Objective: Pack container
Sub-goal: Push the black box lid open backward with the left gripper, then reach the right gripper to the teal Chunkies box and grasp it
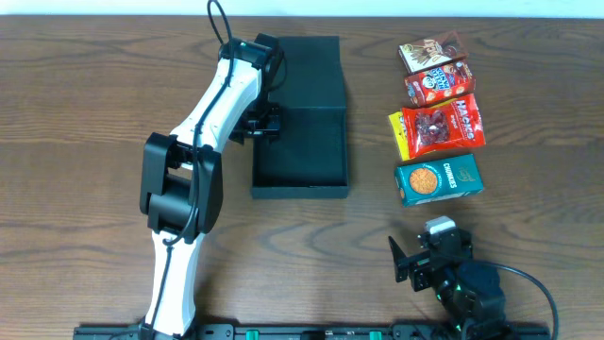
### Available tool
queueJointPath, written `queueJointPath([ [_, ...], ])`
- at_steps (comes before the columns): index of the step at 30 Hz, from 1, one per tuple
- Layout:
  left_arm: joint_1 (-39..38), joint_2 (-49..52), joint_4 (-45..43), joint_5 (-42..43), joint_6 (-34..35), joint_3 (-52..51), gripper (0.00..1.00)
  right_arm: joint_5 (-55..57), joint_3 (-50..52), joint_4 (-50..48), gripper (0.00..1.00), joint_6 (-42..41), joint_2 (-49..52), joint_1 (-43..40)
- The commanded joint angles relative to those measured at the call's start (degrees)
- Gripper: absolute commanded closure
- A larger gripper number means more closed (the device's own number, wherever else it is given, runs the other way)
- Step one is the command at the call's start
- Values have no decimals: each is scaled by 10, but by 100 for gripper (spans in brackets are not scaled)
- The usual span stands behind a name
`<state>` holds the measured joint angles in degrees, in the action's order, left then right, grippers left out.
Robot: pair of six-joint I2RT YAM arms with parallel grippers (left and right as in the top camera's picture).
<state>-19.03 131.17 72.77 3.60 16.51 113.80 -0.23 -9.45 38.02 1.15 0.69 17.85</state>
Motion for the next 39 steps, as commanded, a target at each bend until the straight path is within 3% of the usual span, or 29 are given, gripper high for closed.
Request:
queueJointPath([
  [1, 17, -12, 1, -6, 2, 15, 39, 0, 5, 1, 1, 10, -4, -2],
  [13, 36, -77, 61, 44, -48, 170, 29, 0, 5, 1, 1, 10, -4, -2],
  [24, 37, -223, 73, 92, -78, 172, 28, 0, 5, 1, 1, 10, -4, -2],
  [34, 37, -248, 107, 91, -89, 171, 25, -27, 6, -44, 1, 10, -4, -2],
  [36, 37, -248, 108, 90, -93, 171, 25, -95, 6, -110, 1, -39, -4, -2],
  [39, 37, -248, 105, 84, -93, 171, 21, -183, 6, -199, 1, -235, -4, -2],
])
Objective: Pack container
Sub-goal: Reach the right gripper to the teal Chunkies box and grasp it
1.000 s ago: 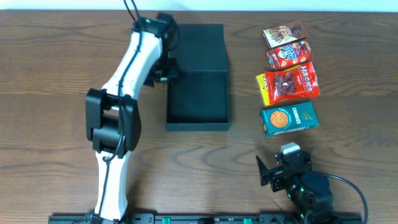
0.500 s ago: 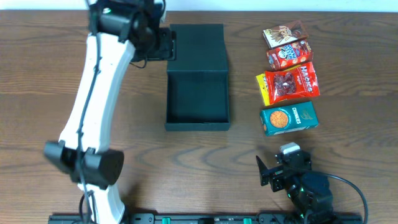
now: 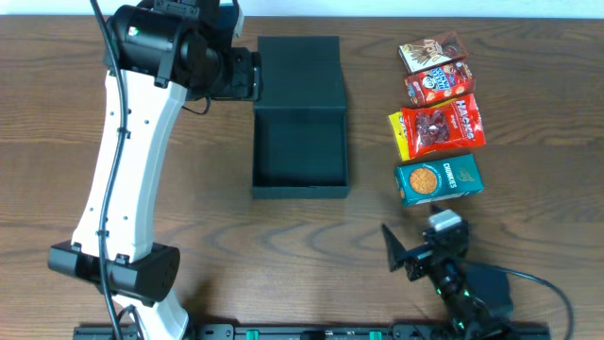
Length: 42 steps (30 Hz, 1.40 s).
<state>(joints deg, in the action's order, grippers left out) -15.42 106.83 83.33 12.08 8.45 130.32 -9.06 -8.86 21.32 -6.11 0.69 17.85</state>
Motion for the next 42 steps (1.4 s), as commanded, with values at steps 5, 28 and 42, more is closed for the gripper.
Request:
queueJointPath([
  [5, 0, -4, -13, -4, -12, 6, 13, 46, 0, -153, 1, -300, -4, -2],
  [28, 12, 61, -181, -37, 13, 0, 5, -179, -398, -217, 1, -54, 628, -338],
  [42, 24, 110, -162, -33, 40, 0, 5, -287, -766, -10, 1, -37, 982, -356],
])
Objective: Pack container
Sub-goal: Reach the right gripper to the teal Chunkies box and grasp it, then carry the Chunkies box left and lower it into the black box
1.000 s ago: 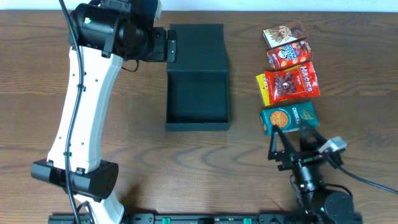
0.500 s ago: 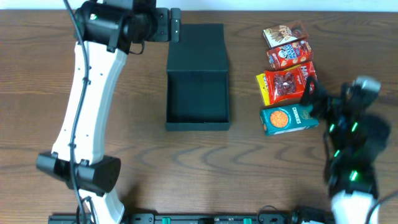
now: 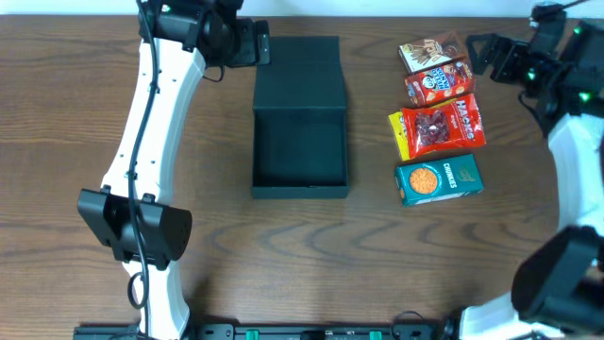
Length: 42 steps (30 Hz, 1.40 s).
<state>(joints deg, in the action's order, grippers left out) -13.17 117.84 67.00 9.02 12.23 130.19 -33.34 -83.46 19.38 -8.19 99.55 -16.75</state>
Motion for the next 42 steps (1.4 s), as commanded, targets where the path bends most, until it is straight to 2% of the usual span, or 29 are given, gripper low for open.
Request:
queueJointPath([
  [1, 2, 0, 0, -2, -6, 1, 5, -85, -20, 23, 1, -9, -7, -14],
  [3, 2, 0, 0, -2, -14, 1, 5, -123, -20, 78, 1, 39, -10, -16],
  [4, 2, 0, 0, -2, -20, 1, 4, -105, -20, 145, 1, 70, -11, -13],
  [7, 2, 0, 0, -2, -37, 1, 4, 3, -19, 302, 1, 81, -10, 4],
  [9, 2, 0, 0, -2, -40, 1, 5, 63, -19, 371, 1, 72, -11, 22],
  [14, 2, 0, 1, -1, -46, 1, 5, 215, -18, 487, 1, -101, -10, 81],
  [16, 2, 0, 3, 0, -50, 1, 4, 228, -12, 506, 1, -155, -10, 90],
  [20, 2, 0, 6, 1, -61, 1, 5, 231, 30, 497, 1, -253, -10, 88],
  [29, 1, 0, 13, 0, -66, 1, 5, 233, 144, 370, 1, -421, -10, 86],
  [34, 1, 0, 20, 1, -71, 1, 4, 246, 174, 322, 1, -458, -9, 86],
  [42, 1, 0, 19, 0, -76, 1, 5, 231, 193, 288, 1, -462, 33, 85],
])
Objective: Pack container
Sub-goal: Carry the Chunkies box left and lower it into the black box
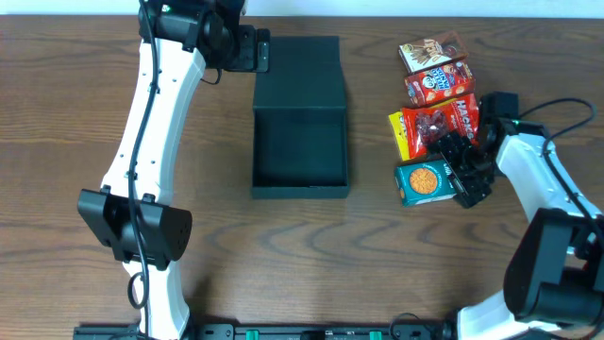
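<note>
The black container [300, 151] lies open mid-table, its lid [300, 68] folded back flat behind it, and nothing shows inside. Right of it is a column of snacks: a brown pack [430, 51], a small red pack [436, 83], a larger red and yellow pack [429, 125] and a teal cookies box [423, 182]. My right gripper [462, 170] hangs over the cookies box's right end, fingers spread. My left gripper [259, 49] sits against the lid's far left edge; its jaws are too dark to read.
The white left arm [151, 142] stretches along the table's left side, from the front edge up to the lid. The right arm [538, 179] reaches in from the right edge. Brown wooden tabletop [311, 255] lies in front of the container.
My right gripper was at the far right back beside the brown pack; now it is nearer the front, over the teal cookies box. The left arm and the snacks have not moved.
First my left gripper was at the container's left wall by the hinge, and the right arm sat folded at the front. Then the left gripper stood at the lid's far left edge, where it stays. The right arm appeared at the back right, and now is over the cookies box.
</note>
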### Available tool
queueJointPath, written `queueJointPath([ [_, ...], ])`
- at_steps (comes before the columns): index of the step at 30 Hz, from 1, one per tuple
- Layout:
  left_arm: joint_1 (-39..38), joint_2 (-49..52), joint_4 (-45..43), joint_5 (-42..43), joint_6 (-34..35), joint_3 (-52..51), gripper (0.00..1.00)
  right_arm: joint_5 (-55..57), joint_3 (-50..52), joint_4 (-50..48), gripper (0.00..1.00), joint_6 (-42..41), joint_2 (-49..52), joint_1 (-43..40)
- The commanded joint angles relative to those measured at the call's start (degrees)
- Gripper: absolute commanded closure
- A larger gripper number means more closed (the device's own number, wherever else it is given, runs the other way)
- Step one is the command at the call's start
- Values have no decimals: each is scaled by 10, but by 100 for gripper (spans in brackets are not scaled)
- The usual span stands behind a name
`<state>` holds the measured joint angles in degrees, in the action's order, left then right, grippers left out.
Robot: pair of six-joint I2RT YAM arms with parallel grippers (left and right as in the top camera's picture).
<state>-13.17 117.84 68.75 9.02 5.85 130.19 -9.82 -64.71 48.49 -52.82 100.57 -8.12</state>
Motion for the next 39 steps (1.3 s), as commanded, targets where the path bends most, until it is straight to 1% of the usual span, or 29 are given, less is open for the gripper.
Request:
queueJointPath([
  [1, 1, 0, 2, 0, -15, 1, 5, -10, 5, -7, 1, -16, 31, -1],
  [7, 2, 0, 1, 0, -16, 1, 5, -25, 5, -29, 2, -16, 64, -1],
  [10, 2, 0, 0, 0, -23, 1, 5, -24, 4, -39, 15, -4, 64, -1],
  [14, 2, 0, -2, 0, -31, 1, 4, -28, -3, -35, 25, 22, 64, -1],
  [18, 7, 0, -5, -2, -31, 1, 5, -33, -36, 11, 29, 59, 64, -1],
  [23, 27, 0, -10, 0, -31, 1, 5, -33, -120, 99, 36, 129, 60, 1],
  [27, 47, 0, -12, 0, -30, 1, 4, -33, -213, 173, 36, 191, 58, 18],
  [30, 60, 0, -12, 0, -30, 1, 5, -33, -274, 197, 35, 226, 58, 48],
  [34, 76, 0, -13, 0, -28, 1, 5, -33, -346, 174, 34, 268, 58, 123],
  [39, 87, 0, -12, 0, -29, 1, 5, -24, -371, 116, 29, 298, 58, 215],
])
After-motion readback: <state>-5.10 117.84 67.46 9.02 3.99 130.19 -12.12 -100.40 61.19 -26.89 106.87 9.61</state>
